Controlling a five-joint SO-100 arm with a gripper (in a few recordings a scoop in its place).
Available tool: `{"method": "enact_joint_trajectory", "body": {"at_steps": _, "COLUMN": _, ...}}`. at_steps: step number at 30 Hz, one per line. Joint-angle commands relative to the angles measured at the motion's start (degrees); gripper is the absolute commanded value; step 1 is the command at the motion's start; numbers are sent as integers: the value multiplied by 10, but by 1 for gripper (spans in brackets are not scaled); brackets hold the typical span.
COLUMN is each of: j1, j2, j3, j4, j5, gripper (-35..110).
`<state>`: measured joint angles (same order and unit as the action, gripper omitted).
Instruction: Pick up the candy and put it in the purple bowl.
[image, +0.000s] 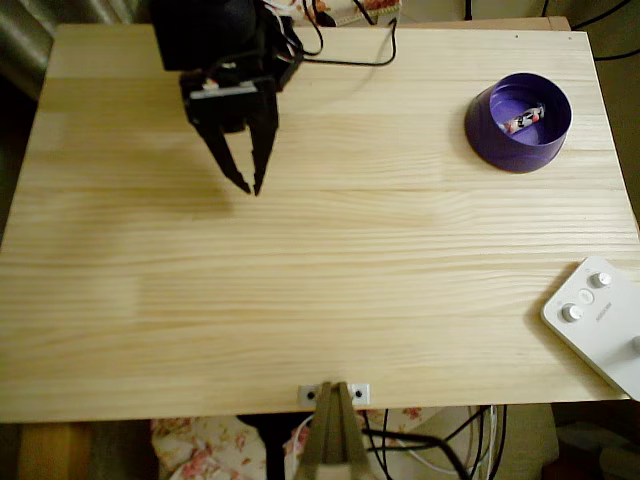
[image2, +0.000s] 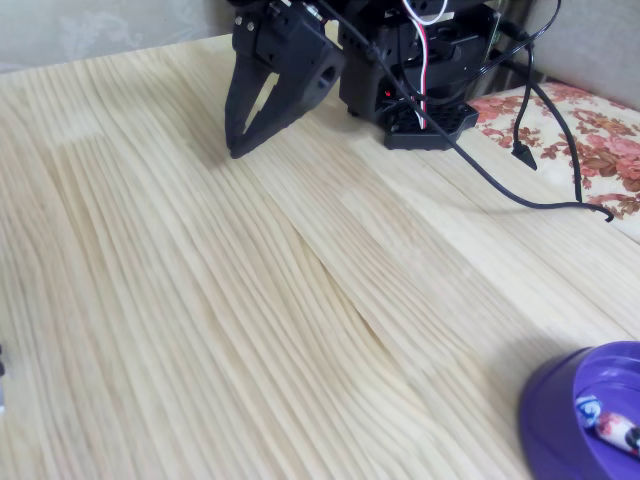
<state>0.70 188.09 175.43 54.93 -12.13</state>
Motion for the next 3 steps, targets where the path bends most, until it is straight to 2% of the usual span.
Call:
{"method": "enact_joint_trajectory", "body": {"at_steps": 1, "j1": 7, "j2": 10, "j3": -14, "j4": 8, "j5": -8, "gripper": 0}}
{"method": "enact_joint_trajectory", "body": {"at_steps": 3, "j1": 4, "j2": 10, "j3": -14, "j4": 8, "j5": -10, "gripper": 0}}
